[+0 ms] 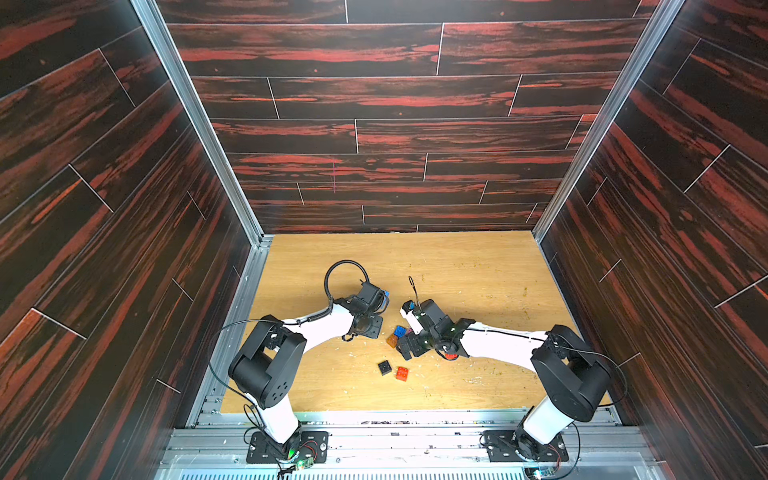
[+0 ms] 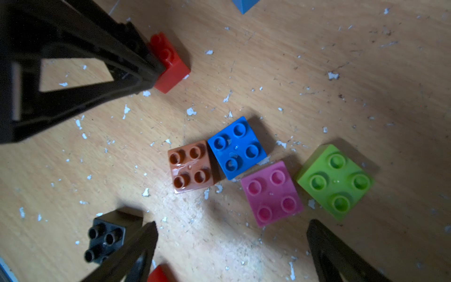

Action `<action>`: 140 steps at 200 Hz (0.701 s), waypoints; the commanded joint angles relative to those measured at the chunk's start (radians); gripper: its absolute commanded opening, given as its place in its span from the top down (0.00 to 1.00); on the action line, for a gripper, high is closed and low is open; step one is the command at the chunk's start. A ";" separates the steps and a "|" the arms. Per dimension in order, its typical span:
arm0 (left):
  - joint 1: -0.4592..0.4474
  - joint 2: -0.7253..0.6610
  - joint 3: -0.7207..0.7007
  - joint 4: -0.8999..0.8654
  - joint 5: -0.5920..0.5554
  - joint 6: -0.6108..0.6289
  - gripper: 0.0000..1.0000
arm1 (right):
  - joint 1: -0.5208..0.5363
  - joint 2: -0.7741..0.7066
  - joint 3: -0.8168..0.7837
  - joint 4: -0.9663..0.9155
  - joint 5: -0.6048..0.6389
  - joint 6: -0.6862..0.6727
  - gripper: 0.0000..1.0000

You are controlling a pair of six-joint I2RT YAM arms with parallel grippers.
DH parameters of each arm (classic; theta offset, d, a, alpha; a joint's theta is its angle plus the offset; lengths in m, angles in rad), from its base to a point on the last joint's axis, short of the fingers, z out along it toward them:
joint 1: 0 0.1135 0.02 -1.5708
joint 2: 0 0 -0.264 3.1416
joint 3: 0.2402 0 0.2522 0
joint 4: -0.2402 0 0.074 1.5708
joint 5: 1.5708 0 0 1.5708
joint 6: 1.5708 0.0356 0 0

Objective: Assemble the letter v with lego
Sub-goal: Assemble the lego brick with the lego brick.

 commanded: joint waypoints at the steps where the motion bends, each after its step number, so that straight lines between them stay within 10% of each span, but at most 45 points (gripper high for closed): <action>1: -0.023 0.061 -0.067 -0.144 0.062 -0.072 0.82 | -0.002 -0.024 -0.002 -0.006 -0.010 0.008 0.02; 47: -0.038 0.058 -0.061 -0.145 0.067 -0.102 0.82 | -0.002 -0.023 -0.001 -0.004 -0.023 0.011 0.02; 140: -0.038 0.102 0.150 -0.374 0.114 0.218 0.80 | -0.016 -0.055 -0.015 -0.020 -0.003 0.017 0.02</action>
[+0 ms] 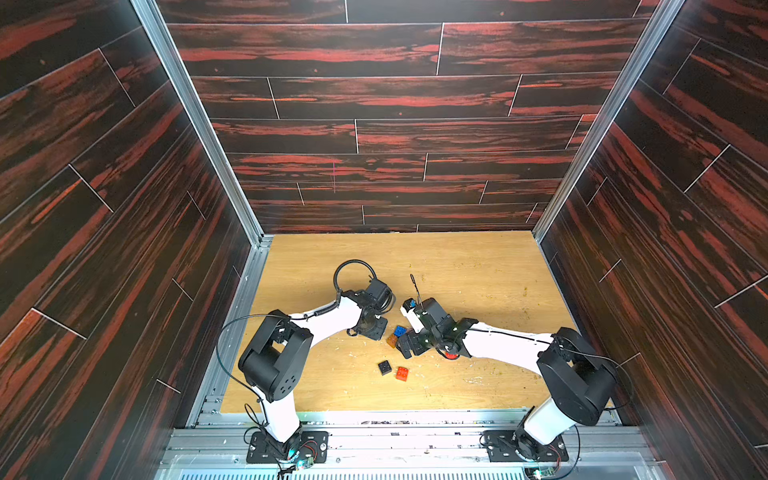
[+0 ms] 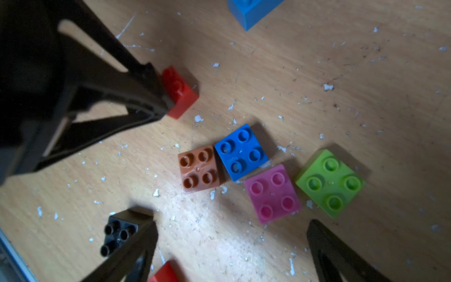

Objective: Assemble the letter v with lego
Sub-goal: Assemble the lego brick with the lego brick.

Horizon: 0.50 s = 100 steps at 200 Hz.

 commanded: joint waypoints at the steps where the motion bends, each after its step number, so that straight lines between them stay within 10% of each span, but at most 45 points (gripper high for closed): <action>1: -0.010 0.037 0.007 -0.160 0.071 0.109 0.80 | -0.013 -0.024 -0.015 -0.019 0.000 0.016 0.02; 100: -0.058 0.008 -0.163 0.086 -0.003 -0.205 0.81 | -0.036 -0.042 -0.024 -0.015 -0.025 0.028 0.02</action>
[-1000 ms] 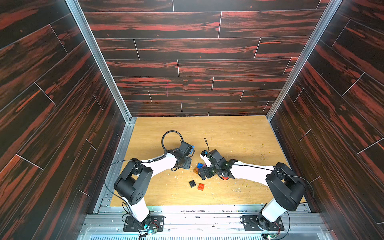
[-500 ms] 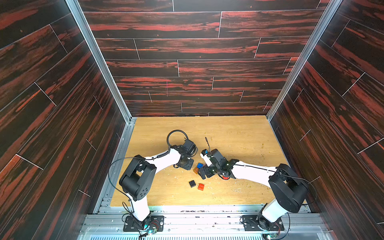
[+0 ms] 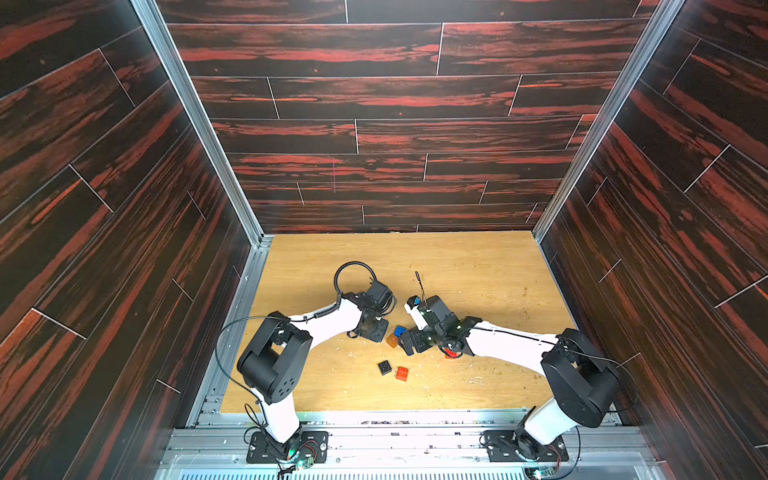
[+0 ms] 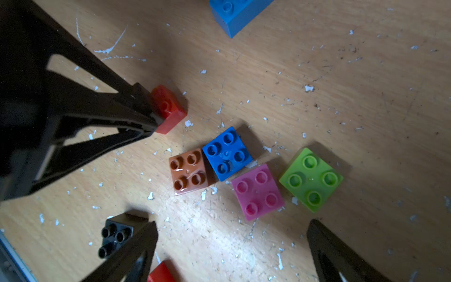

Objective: Assemble the letter v with lego
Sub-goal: Assemble the lego brick with the lego brick.

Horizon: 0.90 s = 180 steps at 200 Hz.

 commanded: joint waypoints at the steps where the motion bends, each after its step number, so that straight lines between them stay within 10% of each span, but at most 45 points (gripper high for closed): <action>1: -0.040 0.035 -0.105 0.021 0.007 -0.103 0.81 | -0.009 -0.023 -0.016 -0.011 -0.018 0.010 0.02; 180: -0.069 -0.003 -0.144 -0.014 -0.047 -0.200 0.80 | -0.017 -0.033 -0.029 0.006 -0.045 0.022 0.02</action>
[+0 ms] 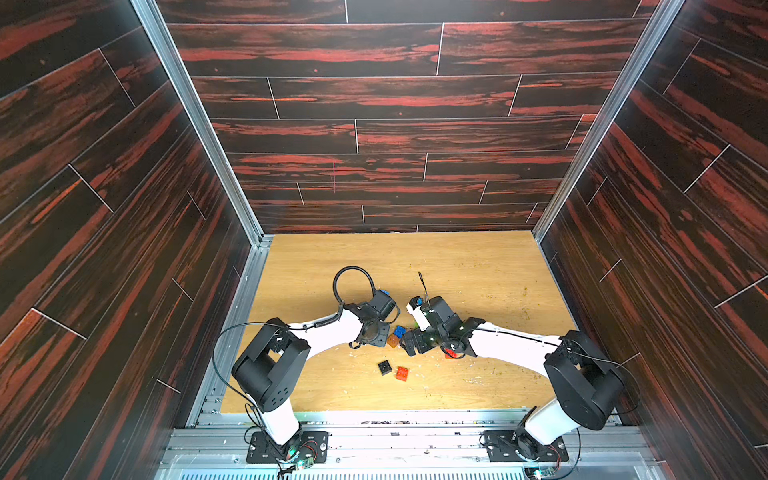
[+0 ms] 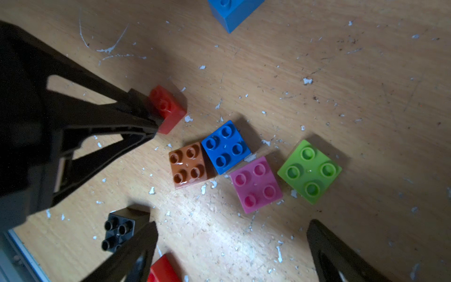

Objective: Assemble the letter v with lego
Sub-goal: Assemble the lego brick with the lego brick.

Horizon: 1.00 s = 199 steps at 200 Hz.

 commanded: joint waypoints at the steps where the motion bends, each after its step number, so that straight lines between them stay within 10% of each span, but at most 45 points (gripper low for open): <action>1: -0.012 0.041 -0.061 -0.091 0.045 -0.043 0.80 | -0.006 -0.014 -0.007 0.001 -0.021 0.013 0.02; 199: -0.012 0.208 0.107 -0.269 0.095 0.076 0.81 | -0.008 -0.017 -0.016 0.002 -0.019 0.009 0.02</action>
